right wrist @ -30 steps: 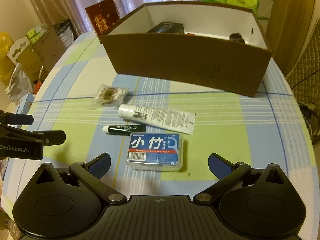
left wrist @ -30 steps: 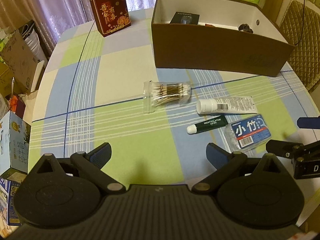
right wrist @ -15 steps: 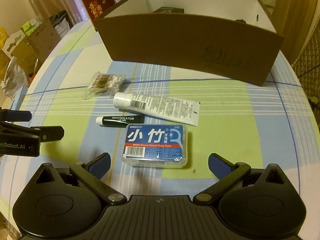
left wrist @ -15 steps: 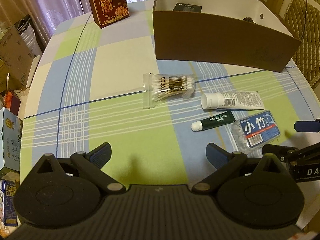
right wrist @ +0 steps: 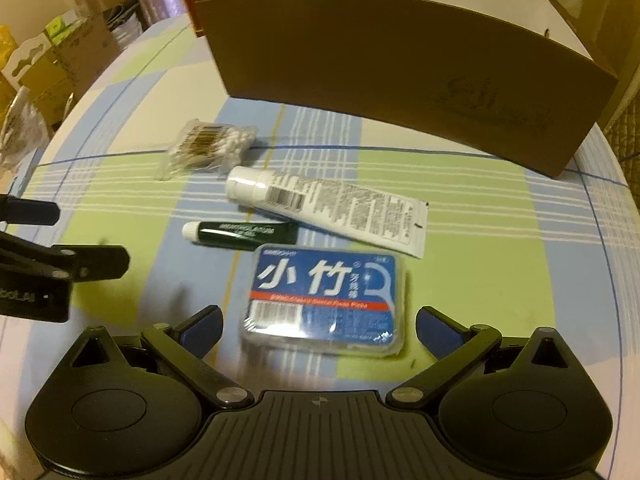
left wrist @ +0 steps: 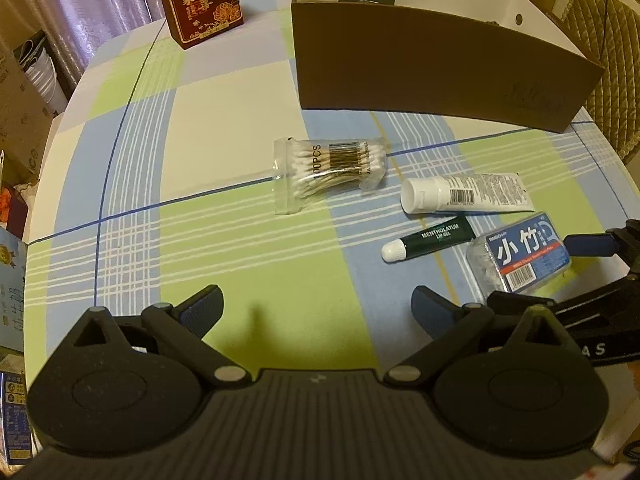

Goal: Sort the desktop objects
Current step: 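Withdraw both tools from the box toward the remaining table items, then grasp the green lip gel tube with the left tool while the right tool grasps the blue floss box, then carry the lip gel and floss box over the brown box with both tools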

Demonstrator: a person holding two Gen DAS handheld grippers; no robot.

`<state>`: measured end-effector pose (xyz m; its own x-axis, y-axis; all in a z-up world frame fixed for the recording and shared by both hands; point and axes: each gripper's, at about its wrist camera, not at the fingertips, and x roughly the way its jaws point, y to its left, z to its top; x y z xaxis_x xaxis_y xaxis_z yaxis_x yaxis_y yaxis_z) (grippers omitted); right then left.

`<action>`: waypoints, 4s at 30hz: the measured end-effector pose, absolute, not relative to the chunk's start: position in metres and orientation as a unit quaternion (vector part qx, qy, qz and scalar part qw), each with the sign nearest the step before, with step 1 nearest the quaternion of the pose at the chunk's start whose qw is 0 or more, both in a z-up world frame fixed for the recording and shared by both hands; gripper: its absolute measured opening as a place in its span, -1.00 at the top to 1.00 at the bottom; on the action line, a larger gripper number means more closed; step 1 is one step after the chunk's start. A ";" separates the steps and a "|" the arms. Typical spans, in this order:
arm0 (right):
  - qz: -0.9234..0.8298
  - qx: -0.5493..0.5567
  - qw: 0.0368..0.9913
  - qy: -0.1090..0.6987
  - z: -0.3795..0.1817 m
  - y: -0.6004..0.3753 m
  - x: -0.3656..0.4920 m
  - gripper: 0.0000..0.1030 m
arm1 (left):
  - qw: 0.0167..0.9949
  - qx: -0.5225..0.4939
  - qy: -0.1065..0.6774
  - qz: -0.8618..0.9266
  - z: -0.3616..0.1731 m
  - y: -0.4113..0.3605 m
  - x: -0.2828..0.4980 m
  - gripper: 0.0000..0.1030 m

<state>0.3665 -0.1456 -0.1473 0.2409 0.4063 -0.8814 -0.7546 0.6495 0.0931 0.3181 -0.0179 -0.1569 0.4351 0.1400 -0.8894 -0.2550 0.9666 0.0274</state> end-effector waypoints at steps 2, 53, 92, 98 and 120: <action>0.382 -0.177 0.768 0.483 -0.149 -0.148 0.369 -0.65 | 0.847 -0.055 0.518 0.111 -0.158 -0.019 0.320 -0.90; 0.298 -0.170 0.802 0.489 -0.137 -0.241 0.406 -0.63 | 0.831 -0.055 0.553 -0.043 -0.189 -0.079 0.344 0.75; 0.412 -0.114 0.803 0.416 -0.046 -0.228 0.422 -0.62 | 0.894 -0.099 0.436 -0.017 -0.085 -0.066 0.365 0.75; 0.423 -0.095 0.807 0.400 -0.027 -0.221 0.446 -0.62 | 0.906 -0.099 0.412 -0.010 -0.065 -0.058 0.389 0.75; 0.422 -0.069 0.814 0.393 -0.015 -0.133 0.566 -0.62 | 0.901 -0.073 0.425 0.055 -0.066 0.007 0.525 0.75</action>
<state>0.5659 -0.1332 -0.0149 0.3343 0.6329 -0.6983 -0.7419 0.6337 0.2191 0.5251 0.0073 -0.0656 0.6335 0.0366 -0.7729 -0.1604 0.9834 -0.0849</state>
